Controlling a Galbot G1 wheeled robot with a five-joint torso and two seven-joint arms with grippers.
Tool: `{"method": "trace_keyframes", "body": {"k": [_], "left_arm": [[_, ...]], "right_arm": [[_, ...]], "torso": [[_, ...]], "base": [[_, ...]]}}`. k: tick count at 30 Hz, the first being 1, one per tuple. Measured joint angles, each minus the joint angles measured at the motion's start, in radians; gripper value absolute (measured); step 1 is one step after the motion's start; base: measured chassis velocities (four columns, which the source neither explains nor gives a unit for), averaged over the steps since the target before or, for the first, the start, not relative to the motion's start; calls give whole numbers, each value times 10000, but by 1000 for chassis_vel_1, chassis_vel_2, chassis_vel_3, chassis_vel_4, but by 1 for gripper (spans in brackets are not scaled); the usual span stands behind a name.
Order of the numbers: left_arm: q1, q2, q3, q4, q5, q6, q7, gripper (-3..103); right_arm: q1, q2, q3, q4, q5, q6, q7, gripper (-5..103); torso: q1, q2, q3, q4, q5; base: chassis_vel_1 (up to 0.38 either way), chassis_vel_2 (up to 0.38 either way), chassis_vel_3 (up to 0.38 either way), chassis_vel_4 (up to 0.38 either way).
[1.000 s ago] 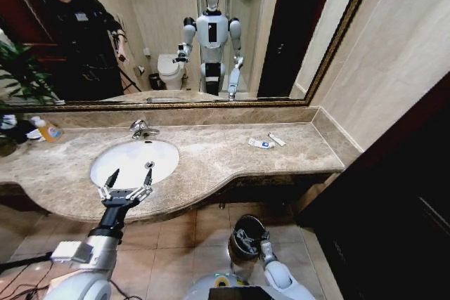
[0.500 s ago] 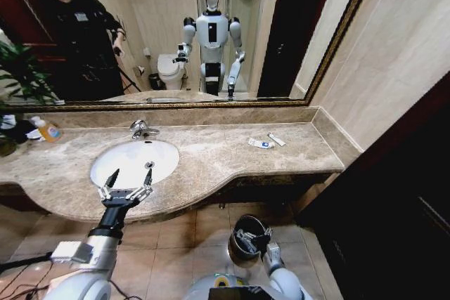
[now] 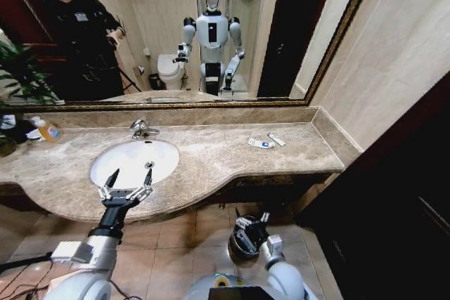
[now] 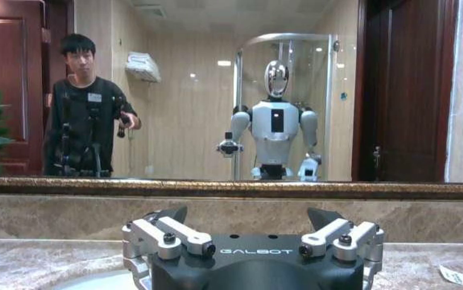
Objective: Pick up the trash from the sink and place it in the trash bin.
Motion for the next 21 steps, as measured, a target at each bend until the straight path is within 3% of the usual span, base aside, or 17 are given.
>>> {"method": "trace_keyframes", "body": {"k": [5, 10, 21], "left_arm": [[0, 0, 0, 0, 0, 0, 0, 100], [0, 0, 0, 0, 0, 0, 0, 100], [0, -1, 0, 0, -1, 0, 0, 100]], "right_arm": [[775, 519, 628, 569, 202, -1159, -880, 100], [1638, 371, 937, 374, 516, -1623, -1464, 100], [4703, -56, 944, -1971, 825, -1572, -1874, 100]], "torso": [[0, 0, 0, -1, 2], [0, 0, 1, -1, 1], [1, -1, 2, 1, 2]], "base": [[0, 0, 0, 0], [0, 0, 0, 0], [0, 0, 0, 0]]}}
